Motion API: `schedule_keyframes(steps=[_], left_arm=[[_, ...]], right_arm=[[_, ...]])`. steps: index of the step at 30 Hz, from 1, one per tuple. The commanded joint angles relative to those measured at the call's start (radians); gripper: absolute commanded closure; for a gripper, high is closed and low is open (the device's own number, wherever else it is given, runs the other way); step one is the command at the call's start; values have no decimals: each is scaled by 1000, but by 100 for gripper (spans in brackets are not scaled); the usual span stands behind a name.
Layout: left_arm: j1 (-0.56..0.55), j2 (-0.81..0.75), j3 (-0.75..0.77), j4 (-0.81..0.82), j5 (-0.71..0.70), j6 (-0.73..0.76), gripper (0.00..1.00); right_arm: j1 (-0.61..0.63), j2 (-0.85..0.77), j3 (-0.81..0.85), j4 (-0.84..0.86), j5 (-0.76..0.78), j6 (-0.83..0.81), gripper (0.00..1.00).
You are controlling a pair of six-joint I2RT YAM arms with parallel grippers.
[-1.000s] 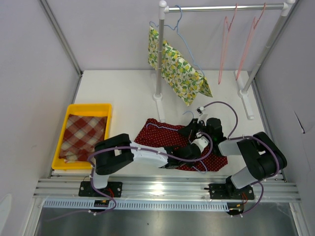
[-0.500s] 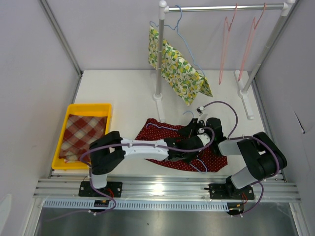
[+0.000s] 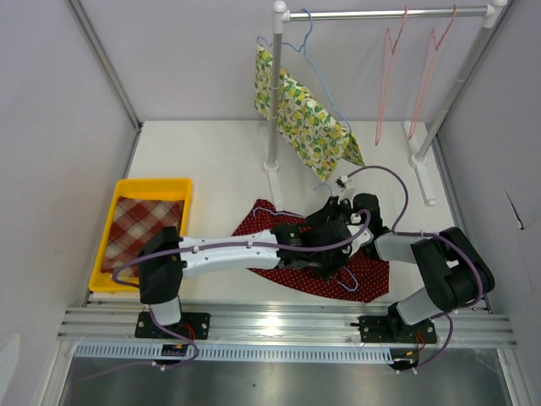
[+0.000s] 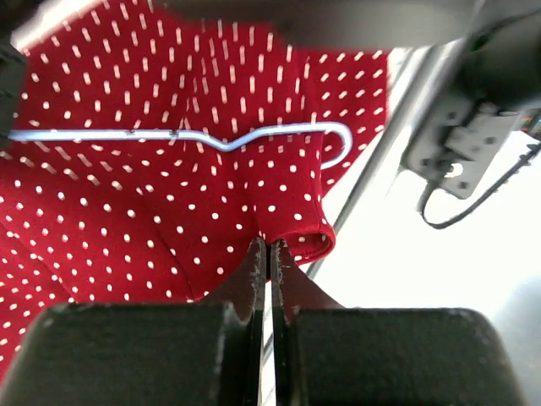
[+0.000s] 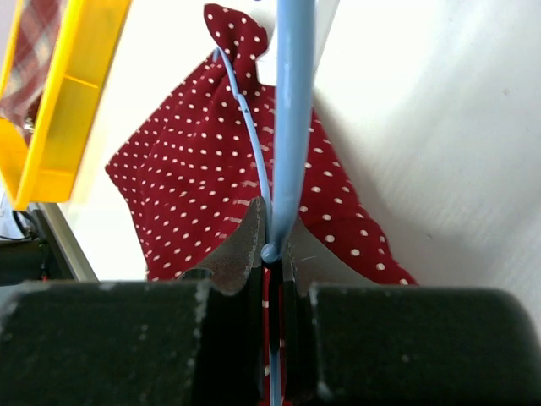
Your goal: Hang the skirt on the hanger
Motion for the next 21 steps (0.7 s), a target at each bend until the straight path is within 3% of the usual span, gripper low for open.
schedule_keyframes(steps=[1,6,17,21], left_arm=[[-4,-68,80,-64,74,36,100],[-4,-113,20,-125,91,31,100],[46,-212,-272,-36,161,-38,100],[66,-208,-286,22,209,-46,99]], right_arm=[[-12,-3,4,-127,138,-84,100],[-17,6,15,-145,161,-85,100],[-54,9,24,-159,187,-74,100],[-57,-7,49,-207,222,-93,100]])
